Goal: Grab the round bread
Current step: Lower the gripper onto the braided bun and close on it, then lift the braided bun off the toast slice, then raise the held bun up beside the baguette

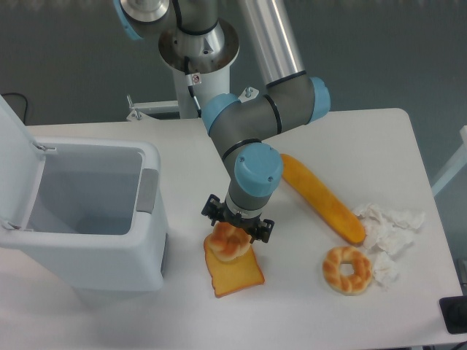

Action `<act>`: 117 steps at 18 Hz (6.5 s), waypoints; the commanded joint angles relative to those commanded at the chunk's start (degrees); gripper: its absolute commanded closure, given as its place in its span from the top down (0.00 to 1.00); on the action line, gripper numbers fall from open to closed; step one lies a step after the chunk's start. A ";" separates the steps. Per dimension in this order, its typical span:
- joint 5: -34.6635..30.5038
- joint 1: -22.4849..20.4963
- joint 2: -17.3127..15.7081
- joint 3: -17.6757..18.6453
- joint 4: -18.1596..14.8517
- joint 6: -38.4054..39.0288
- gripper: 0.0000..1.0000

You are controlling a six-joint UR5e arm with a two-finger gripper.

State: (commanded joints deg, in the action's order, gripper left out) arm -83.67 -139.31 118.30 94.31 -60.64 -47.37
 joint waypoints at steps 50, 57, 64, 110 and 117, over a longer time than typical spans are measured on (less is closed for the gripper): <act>-0.97 0.97 2.64 -1.59 2.55 0.00 0.86; -0.97 0.97 2.64 -1.68 2.64 -0.09 0.55; -0.97 0.97 2.29 -1.68 2.55 -0.26 0.03; -4.57 -8.44 -18.81 -7.65 -15.03 -38.15 0.03; -4.31 -8.62 -19.42 -7.22 -15.29 -38.14 0.03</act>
State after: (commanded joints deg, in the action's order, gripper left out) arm -87.98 -147.92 98.88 87.10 -75.94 -85.52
